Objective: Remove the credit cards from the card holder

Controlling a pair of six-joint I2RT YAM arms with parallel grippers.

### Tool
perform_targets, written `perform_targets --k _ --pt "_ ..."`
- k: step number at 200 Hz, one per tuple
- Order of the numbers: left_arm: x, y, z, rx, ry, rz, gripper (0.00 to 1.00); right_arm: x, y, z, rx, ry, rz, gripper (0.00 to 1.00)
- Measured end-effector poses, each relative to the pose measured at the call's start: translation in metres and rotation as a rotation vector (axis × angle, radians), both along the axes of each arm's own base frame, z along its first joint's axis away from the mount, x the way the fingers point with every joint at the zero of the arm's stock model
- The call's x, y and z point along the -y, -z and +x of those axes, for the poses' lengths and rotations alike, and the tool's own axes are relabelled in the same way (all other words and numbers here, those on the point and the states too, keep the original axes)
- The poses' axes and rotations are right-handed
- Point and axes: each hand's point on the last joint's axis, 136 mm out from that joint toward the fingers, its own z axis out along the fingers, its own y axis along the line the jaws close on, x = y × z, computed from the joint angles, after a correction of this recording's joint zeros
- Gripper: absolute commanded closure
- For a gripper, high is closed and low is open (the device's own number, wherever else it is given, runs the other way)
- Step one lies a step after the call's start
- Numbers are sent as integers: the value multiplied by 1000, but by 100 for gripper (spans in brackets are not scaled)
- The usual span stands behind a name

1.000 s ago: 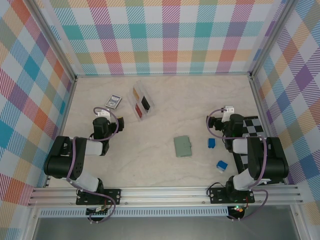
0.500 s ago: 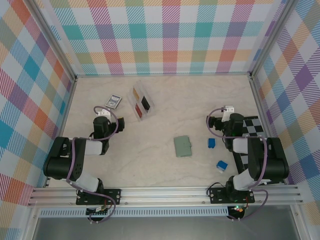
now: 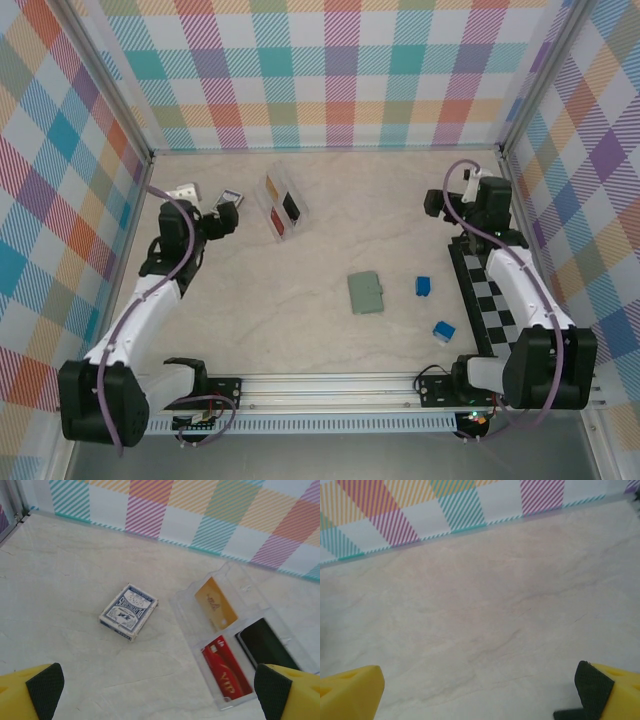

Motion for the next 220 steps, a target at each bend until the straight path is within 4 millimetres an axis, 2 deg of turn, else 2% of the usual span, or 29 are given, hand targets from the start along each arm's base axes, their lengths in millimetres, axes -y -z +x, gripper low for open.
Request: perform_targets --k 21,46,87,123,162,176,196,220 --pt "-4 -29 -12 -9 -43 -59 0 -14 -3 -13 -92 -39 84 0" --pt "-9 -43 -23 -55 -98 -104 0 -29 10 -34 -225 -66 171 1" --pt "-12 -26 -36 -147 -155 -157 0 -64 41 -64 -400 -133 253 0" --pt "0 -15 -36 -196 -115 -216 0 -101 70 -92 -530 -200 282 0" --pt "15 -2 -32 -254 -59 -273 0 -142 95 -118 -666 -275 283 10" --pt "19 1 -32 -265 -42 -284 0 -148 112 -129 -731 -278 274 13" --pt "23 3 -33 -277 -25 -298 0 -148 137 -142 -830 -262 254 14" --pt "27 8 -35 -292 -9 -315 0 -148 155 -151 -906 -263 227 21"
